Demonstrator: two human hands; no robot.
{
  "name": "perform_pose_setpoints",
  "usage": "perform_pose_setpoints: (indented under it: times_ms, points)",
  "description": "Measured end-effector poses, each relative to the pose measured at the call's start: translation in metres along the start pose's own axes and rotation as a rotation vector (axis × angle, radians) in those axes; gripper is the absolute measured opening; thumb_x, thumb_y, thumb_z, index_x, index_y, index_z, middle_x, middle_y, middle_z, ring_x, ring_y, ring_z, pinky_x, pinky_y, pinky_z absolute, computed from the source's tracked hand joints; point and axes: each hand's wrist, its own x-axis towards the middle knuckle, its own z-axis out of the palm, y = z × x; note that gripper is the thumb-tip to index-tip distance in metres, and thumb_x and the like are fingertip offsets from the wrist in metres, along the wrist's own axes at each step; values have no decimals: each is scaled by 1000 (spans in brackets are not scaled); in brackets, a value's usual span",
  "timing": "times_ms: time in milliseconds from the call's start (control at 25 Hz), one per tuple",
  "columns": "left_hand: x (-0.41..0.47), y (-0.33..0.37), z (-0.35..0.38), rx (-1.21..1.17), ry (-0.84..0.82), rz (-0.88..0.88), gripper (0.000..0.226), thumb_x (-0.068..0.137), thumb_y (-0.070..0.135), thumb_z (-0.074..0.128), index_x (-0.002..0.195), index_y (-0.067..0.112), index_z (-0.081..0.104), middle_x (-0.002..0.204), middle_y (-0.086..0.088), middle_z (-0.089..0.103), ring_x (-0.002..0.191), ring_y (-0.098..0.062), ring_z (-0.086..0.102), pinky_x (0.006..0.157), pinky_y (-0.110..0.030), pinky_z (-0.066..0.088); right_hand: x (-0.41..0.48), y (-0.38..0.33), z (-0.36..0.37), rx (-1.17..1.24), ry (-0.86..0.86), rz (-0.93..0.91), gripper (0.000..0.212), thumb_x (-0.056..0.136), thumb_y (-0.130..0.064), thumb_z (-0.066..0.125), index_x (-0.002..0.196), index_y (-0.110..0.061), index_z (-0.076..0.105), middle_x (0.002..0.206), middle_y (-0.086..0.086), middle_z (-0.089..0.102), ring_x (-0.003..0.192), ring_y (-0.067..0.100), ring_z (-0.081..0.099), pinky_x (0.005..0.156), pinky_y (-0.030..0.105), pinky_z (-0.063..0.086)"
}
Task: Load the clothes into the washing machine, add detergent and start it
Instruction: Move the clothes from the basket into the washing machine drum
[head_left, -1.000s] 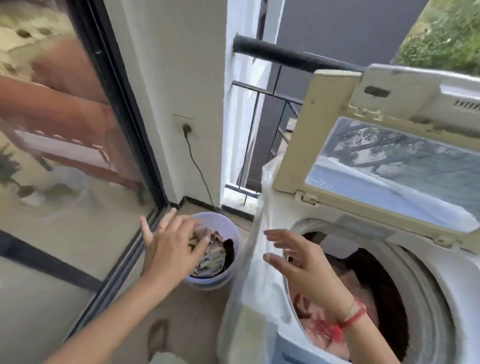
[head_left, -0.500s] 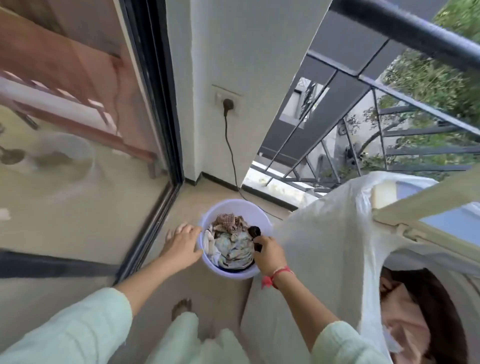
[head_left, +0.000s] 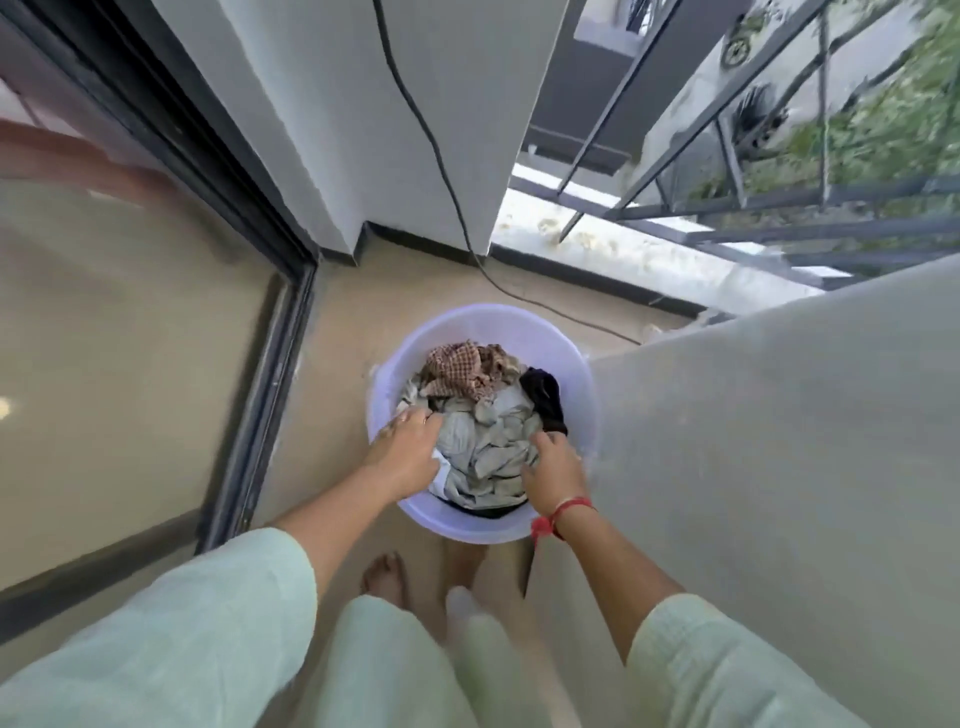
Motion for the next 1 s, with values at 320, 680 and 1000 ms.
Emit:
perform_pose_setpoints:
  times_ms: [320, 680, 1000]
  points:
    - [170, -9, 76, 457, 153, 118, 73, 91, 11, 41, 149, 18, -3, 157, -7, 10, 140, -28, 24, 111, -44, 21, 99, 50, 81, -372, 60, 3, 90, 84, -29, 58, 149, -21, -3, 155, 22, -7, 137, 40, 20, 109, 44, 28]
    - [123, -2, 51, 219, 135, 2, 25, 92, 11, 44, 113, 10, 59, 110, -15, 53, 103, -36, 52, 80, -45, 46, 95, 58, 45, -138, 57, 44, 9, 88, -11, 50, 81, -7, 54, 90, 18, 63, 89, 34, 59, 68, 33, 40]
    - [3, 40, -53, -5, 551, 221, 18, 68, -2, 67, 84, 6, 63, 77, -11, 52, 72, -33, 54, 44, -34, 42, -11, 18, -13, 337, 428, -41, 57, 79, 3, 58, 132, -14, 47, 122, 9, 53, 114, 28, 49, 91, 34, 41]
